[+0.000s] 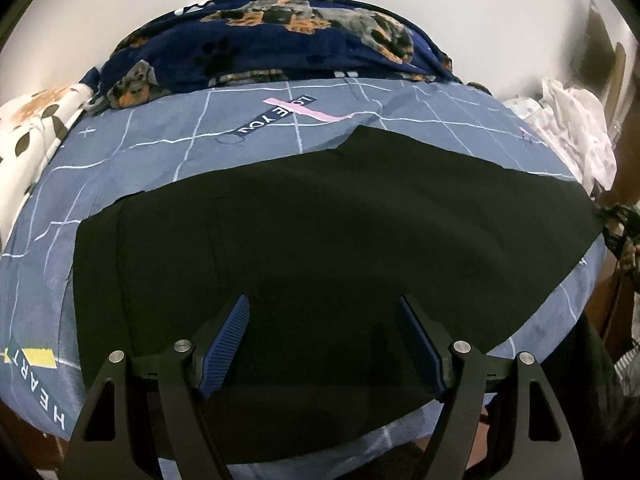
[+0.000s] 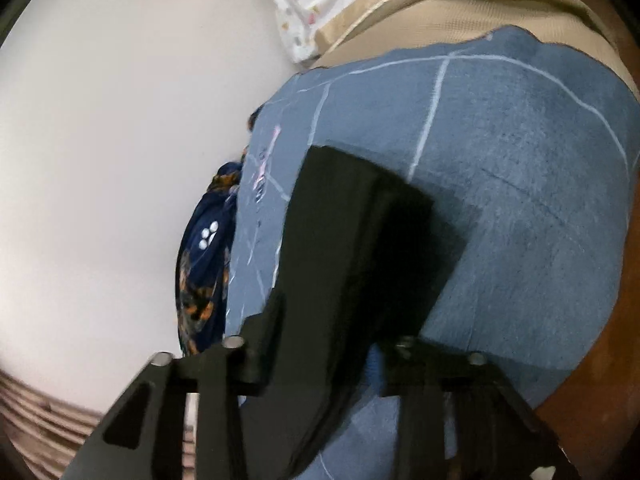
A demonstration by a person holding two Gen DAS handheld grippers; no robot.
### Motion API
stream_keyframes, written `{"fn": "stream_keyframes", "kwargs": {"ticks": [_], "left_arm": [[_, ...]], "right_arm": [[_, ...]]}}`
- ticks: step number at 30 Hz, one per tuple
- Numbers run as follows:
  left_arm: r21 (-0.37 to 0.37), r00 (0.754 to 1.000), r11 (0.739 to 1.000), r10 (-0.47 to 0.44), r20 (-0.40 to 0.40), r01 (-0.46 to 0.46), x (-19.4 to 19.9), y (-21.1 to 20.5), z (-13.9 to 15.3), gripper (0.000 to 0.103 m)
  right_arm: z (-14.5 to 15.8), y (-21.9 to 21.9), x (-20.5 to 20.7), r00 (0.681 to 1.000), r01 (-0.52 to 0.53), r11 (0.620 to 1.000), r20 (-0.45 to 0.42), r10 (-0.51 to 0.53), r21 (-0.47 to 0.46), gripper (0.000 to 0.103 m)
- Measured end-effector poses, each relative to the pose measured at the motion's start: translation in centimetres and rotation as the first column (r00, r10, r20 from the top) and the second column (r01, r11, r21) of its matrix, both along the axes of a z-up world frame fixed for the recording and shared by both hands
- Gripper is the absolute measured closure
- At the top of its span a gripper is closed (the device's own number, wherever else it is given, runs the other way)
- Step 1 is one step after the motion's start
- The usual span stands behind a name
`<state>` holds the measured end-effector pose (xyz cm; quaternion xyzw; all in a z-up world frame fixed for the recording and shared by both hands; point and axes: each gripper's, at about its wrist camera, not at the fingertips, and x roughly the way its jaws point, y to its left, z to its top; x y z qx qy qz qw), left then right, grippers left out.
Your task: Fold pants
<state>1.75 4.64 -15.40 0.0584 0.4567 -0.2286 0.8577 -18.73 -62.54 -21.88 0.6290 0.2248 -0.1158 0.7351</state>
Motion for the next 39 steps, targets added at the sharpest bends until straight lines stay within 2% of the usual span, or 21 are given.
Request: {"fn": "stream_keyframes", "kwargs": {"ticks": [1,7,13,17,21,39], "left_arm": [[-0.001,1.0,1.0,-0.003,0.003,0.003,0.0,-0.1,0.0,0.027],[-0.001,1.0,1.0,-0.008,0.009,0.008,-0.2,-0.3,0.3,0.027],[0.0,1.0,1.0,-0.01,0.013,0.01,-0.3,-0.5,0.6,0.027],[0.002,1.0,1.0,-0.013,0.011,0.013,-0.3,-0.6,0.7,0.024],[0.018,0.999,0.999,-0.031,0.03,0.03,-0.7,-1.0,0.9,0.023],[0.074,0.996,0.996,-0.063,0.061,0.058,-1.2,-1.8,1.0,0.022]], "right_arm": [[0.0,-0.1,0.2,0.999,-0.001,1.0,-0.039,0.001,-0.007,0.096],[1.1,0.4,1.0,0.992,-0.028,0.997,-0.125,0.018,-0.078,0.097],[3.5,1.7,1.7,0.997,-0.038,0.994,-0.077,0.03,-0.105,0.096],[6.6,4.3,3.4,0.994,-0.106,0.98,-0.042,0.1,-0.171,0.096],[8.0,6.5,5.0,0.988,-0.157,0.967,-0.036,0.153,-0.2,0.096],[6.1,13.7,8.1,0.94,-0.34,0.92,-0.112,0.323,-0.196,0.096]]}}
